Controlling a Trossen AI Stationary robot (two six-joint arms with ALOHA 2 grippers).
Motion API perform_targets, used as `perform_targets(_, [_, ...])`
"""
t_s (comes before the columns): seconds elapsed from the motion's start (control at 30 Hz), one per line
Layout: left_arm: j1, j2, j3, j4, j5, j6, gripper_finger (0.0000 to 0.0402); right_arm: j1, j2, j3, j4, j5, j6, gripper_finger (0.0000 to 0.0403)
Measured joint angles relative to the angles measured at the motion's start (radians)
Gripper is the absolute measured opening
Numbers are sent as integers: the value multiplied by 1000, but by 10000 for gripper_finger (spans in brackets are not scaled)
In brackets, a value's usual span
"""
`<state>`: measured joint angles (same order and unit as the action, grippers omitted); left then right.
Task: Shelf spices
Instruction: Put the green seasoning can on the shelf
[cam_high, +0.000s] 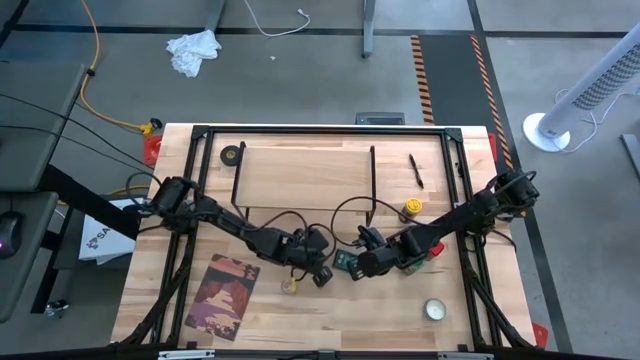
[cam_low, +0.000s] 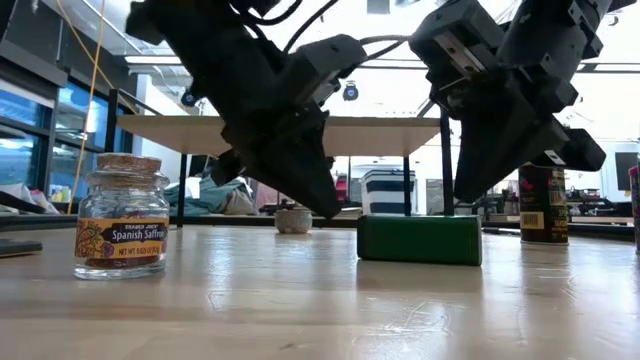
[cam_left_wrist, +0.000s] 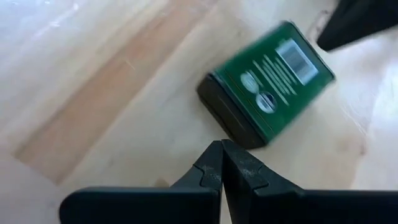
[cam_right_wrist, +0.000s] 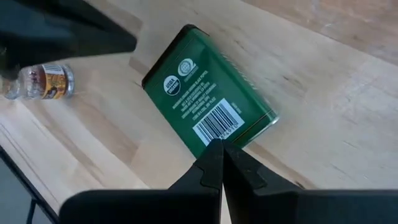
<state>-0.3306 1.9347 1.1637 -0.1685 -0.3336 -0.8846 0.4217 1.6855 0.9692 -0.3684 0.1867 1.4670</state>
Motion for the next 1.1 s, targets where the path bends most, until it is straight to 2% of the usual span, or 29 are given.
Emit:
perform_targets(0.27, [29,0,0,1,15,68,0,6,0,0,-23,8,37,0])
perform_targets(0.43, [29,4,0,1,17,68,0,9,0,-1,-105,-5,74,0])
perform_targets(0.73, [29,4,0,1,37,85,0,34,54,-1,-70,-41,130,0])
perform_targets(1.1, [29,5,-23,18,39,73,0,30,74,-1,-29,12,176,0])
